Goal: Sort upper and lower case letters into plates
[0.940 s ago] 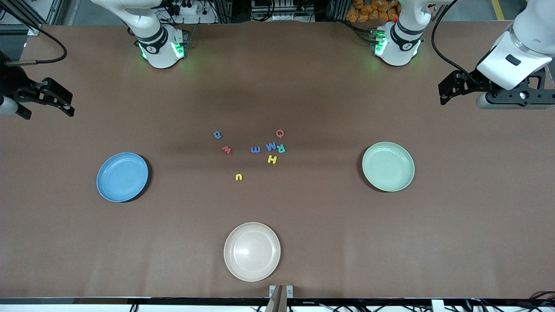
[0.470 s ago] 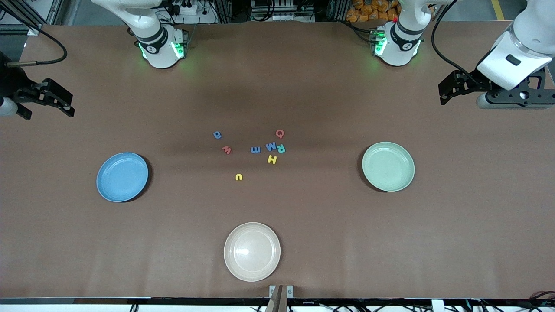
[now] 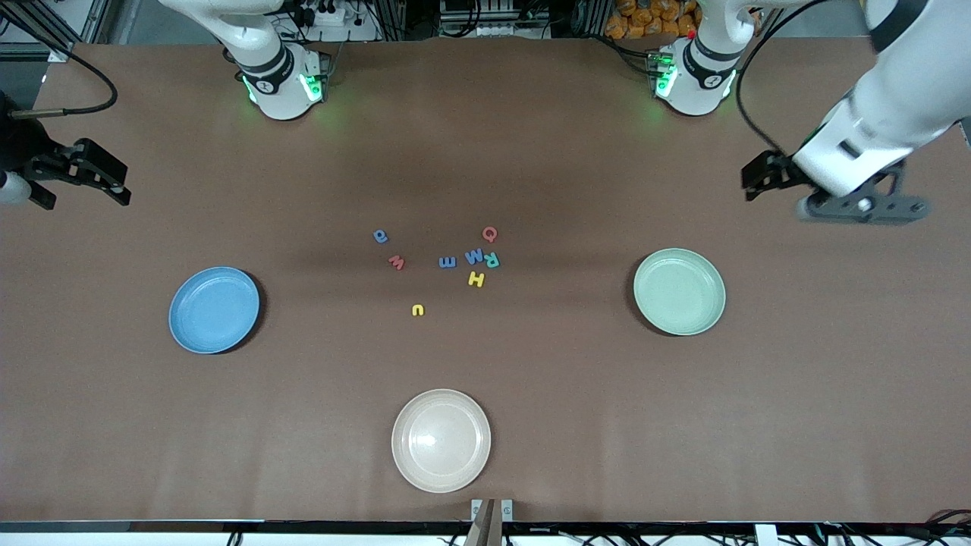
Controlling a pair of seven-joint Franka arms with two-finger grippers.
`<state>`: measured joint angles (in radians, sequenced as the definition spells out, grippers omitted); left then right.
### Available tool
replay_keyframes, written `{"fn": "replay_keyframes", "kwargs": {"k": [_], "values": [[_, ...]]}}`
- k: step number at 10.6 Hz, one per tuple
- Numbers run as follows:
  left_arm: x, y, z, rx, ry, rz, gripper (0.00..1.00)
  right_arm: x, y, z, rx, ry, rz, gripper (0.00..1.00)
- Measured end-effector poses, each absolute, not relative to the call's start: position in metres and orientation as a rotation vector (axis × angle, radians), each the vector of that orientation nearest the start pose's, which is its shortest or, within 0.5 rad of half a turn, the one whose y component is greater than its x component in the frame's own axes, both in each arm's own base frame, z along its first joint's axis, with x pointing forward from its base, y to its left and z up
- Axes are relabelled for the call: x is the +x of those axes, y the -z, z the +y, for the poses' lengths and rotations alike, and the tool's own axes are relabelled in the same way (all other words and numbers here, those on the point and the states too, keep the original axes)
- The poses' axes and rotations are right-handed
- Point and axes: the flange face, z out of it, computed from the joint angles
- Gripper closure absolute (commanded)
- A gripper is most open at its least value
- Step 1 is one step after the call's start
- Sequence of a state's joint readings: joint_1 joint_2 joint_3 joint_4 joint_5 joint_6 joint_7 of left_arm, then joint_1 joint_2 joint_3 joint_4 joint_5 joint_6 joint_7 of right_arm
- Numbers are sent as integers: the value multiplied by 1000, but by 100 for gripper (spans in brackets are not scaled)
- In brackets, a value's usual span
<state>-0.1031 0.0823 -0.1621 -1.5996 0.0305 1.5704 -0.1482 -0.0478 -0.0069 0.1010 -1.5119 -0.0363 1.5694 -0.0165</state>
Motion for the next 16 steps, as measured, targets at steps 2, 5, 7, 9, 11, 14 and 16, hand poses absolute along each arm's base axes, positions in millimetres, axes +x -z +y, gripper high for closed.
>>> {"fn": "replay_keyframes", "kwargs": {"k": [2, 5, 7, 9, 11, 14, 16], "values": [[575, -512, -197, -3109, -162, 202, 0, 557, -648, 26, -3172, 78, -109, 0], [571, -431, -306, -3137, -166, -70, 0, 569, -624, 23, -3169, 9, -106, 0], [550, -382, -378, -3148, -151, -172, 0, 580, -600, 24, -3165, -66, -119, 0], [525, -330, -449, -3179, -123, -223, 0, 597, -562, 25, -3155, -155, -129, 0], [502, -286, -508, -3215, -101, -251, 0, 614, -529, 28, -3147, -190, -130, 0], [492, -243, -531, -3218, -110, -329, 0, 630, -485, 38, -3143, -241, -75, 0], [485, -213, -535, -3182, -123, -391, 0, 631, -461, 48, -3144, -257, -56, 0]]}}
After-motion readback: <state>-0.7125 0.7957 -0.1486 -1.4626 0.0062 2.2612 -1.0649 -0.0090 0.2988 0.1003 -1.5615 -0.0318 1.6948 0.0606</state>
